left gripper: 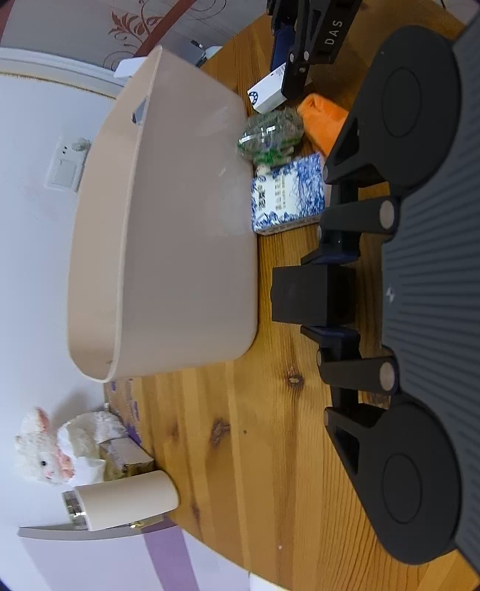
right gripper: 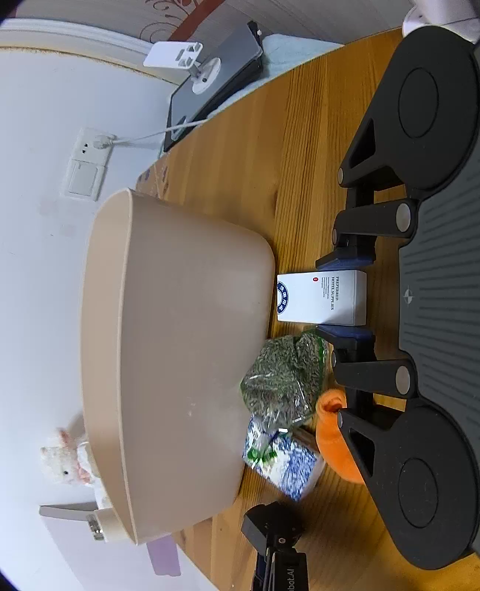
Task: Organize objects
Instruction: 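Grasp the black sponge with left tool while right tool grasps the white medicine box, drop both in basket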
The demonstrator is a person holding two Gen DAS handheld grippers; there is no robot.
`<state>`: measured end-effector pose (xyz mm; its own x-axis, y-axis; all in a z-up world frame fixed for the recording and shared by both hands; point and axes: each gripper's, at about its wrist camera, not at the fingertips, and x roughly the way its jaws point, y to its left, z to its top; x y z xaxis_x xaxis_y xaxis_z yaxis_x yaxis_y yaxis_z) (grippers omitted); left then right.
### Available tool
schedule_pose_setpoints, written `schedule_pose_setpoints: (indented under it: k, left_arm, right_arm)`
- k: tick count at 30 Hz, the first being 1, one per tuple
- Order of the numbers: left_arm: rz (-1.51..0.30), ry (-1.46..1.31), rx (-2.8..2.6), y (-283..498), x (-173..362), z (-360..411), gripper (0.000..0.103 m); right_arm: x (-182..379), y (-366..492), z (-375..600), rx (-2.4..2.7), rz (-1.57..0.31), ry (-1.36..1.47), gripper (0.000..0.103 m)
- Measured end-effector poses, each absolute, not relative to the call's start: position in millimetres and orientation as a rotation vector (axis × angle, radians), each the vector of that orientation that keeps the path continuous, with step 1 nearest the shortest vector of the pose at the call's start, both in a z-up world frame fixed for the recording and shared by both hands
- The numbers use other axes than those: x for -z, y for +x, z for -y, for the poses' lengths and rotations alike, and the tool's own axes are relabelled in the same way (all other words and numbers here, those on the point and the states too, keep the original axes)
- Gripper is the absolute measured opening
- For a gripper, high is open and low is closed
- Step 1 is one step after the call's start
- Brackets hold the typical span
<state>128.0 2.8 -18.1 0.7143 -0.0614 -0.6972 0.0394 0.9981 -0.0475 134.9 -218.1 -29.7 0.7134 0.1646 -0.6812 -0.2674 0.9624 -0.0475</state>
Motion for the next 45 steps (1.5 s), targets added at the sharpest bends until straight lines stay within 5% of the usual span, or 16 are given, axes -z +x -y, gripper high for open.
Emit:
schedule_pose_setpoints:
  k: [14,23,45]
  left_arm:
    - [-0.604,-0.005,0.09,94,-60,-1,0.034]
    - [-0.511,0.014,0.081,142,-104,8,0.034]
    - [-0.771,0.099,0.04,255,-28,30,0.034]
  right_arm:
    - [-64,77,234,-0.254,-0.505,-0.149,0.028]
    - [-114,104,227,-0.246,-0.382,-0.127,0.028]
    - [-51,220,188,-0.208,-0.594,-0.228,0.032]
